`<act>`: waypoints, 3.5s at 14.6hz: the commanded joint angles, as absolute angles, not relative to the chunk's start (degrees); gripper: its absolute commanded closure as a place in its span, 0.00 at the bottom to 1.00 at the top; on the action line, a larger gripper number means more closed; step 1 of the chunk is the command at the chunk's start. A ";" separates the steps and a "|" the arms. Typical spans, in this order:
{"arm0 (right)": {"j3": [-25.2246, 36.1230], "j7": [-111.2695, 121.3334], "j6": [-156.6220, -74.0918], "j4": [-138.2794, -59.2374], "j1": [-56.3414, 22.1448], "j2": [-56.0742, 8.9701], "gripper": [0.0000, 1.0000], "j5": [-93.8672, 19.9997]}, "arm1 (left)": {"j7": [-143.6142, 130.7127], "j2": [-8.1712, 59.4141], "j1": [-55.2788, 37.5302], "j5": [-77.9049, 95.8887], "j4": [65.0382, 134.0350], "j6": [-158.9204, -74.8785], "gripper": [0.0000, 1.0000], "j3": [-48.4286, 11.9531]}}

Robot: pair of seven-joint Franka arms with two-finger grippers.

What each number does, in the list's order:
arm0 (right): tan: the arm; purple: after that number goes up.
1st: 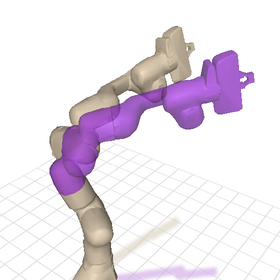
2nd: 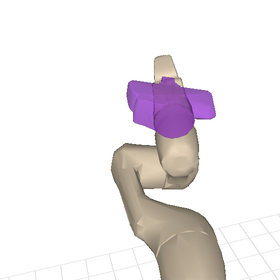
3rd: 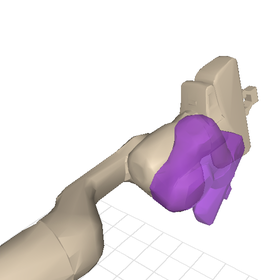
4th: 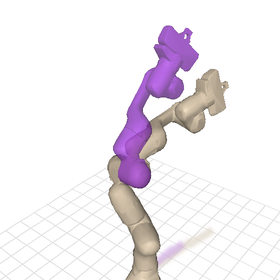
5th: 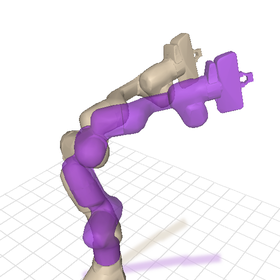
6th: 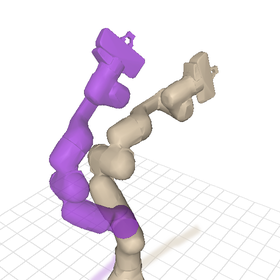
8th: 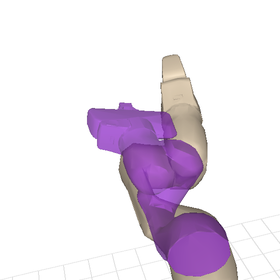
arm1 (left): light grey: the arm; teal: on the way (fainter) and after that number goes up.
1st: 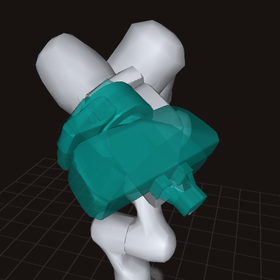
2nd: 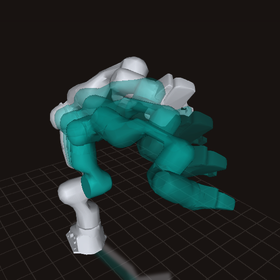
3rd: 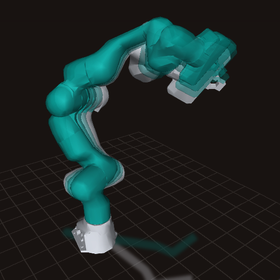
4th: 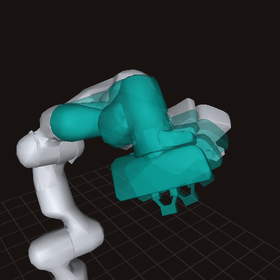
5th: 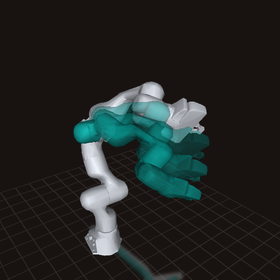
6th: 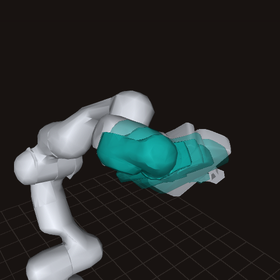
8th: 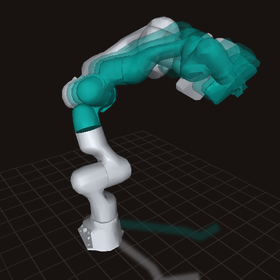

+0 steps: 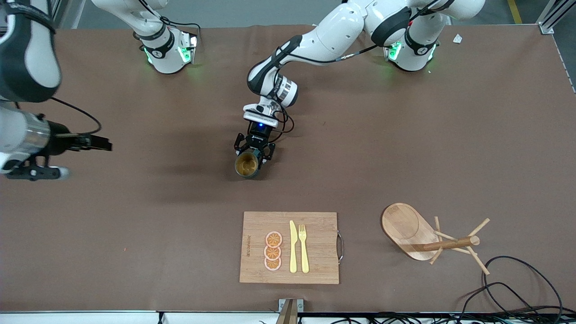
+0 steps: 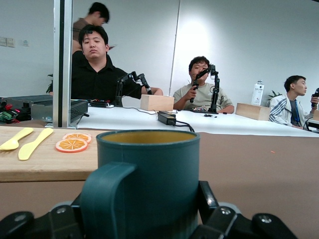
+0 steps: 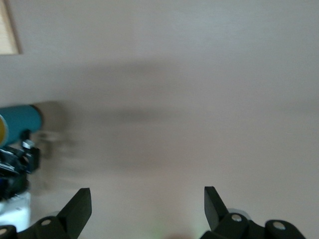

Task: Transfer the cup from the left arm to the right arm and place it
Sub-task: 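Lower the mug to the table while the right gripper approaches, then grasp the mug with the right gripper while the left gripper releases, then carry the mug with the right gripper while the left gripper withdraws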

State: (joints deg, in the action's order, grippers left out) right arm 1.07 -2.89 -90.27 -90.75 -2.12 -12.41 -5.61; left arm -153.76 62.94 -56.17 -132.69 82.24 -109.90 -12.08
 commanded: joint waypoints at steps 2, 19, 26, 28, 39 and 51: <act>1.14 -11.22 -96.14 -94.57 -6.22 -13.79 0.00 -9.66 | -153.72 63.90 -56.60 -134.65 82.26 -109.51 0.00 -11.87; 1.05 -40.25 -131.39 -114.08 -28.03 -18.36 0.00 -10.20 | -148.80 53.89 -57.57 -89.85 88.33 -93.34 0.00 -32.60; 1.14 -43.68 -136.93 -114.17 -32.25 -22.58 0.11 -10.20 | -144.76 42.65 -54.42 -67.43 93.23 -85.69 0.00 -35.33; 1.14 -43.68 -137.46 -114.26 -32.96 -23.29 0.23 -10.20 | -142.31 37.38 -50.39 -64.09 98.67 -85.87 0.00 -37.60; 1.14 -30.92 -135.97 -113.56 -32.79 -23.30 1.00 -9.58 | -121.66 30.32 1.46 -53.70 105.65 -85.52 0.01 -76.80; 1.58 37.39 -130.34 -115.57 -14.70 -19.16 1.00 1.05 | -89.41 33.66 13.54 -53.53 85.18 -85.52 0.00 -73.23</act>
